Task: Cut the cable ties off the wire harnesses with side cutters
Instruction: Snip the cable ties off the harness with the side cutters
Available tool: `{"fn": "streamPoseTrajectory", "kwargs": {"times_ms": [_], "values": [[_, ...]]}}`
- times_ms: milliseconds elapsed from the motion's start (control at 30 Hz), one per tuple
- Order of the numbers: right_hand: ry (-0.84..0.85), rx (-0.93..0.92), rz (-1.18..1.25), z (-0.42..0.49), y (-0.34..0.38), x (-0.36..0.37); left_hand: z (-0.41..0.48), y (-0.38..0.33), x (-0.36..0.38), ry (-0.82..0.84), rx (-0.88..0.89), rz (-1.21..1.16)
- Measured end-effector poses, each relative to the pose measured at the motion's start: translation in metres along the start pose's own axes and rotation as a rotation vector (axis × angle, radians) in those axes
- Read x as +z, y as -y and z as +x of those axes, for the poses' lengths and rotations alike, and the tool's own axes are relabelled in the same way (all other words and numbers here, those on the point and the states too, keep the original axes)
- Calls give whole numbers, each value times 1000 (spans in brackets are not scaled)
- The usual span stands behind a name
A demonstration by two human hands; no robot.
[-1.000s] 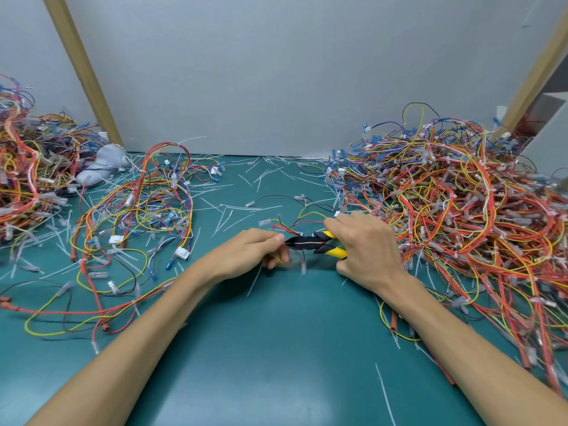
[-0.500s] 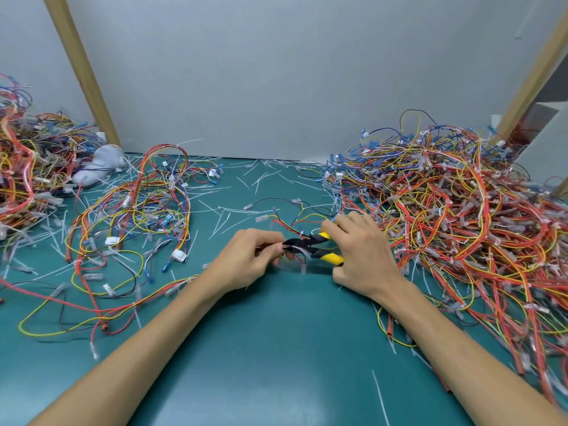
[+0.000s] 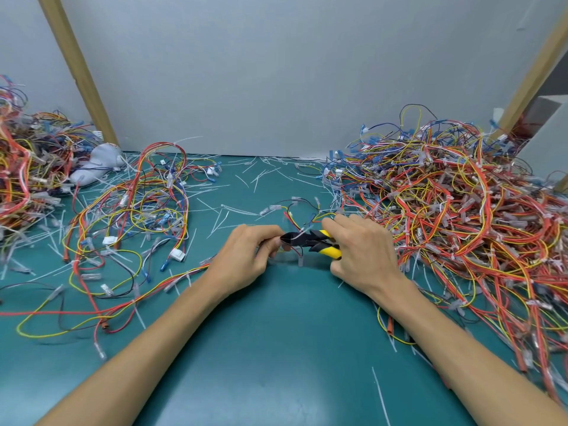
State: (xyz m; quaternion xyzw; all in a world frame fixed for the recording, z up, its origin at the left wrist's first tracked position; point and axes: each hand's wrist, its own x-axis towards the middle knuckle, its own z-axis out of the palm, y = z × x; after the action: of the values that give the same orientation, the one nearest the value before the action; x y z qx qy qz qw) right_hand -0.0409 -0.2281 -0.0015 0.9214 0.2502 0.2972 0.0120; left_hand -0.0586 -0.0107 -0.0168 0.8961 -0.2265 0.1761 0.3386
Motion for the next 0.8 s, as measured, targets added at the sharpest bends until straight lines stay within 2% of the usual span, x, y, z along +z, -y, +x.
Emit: {"fn": "streamPoseTrajectory", "kwargs": {"times_ms": [133, 300, 433, 533, 800], "values": [[4, 41, 12, 0, 1, 1, -1, 1, -2, 101, -37, -14], [-31, 70, 13, -2, 3, 0, 0, 4, -4, 136, -54, 14], [-67, 94, -8, -4, 2, 3, -2, 4, -3, 27, -15, 42], [-31, 92, 30, -4, 3, 4, -1, 6, -4, -42, 26, 77], [43, 80, 70, -3, 4, 2, -2, 5, -4, -122, 86, 146]]}}
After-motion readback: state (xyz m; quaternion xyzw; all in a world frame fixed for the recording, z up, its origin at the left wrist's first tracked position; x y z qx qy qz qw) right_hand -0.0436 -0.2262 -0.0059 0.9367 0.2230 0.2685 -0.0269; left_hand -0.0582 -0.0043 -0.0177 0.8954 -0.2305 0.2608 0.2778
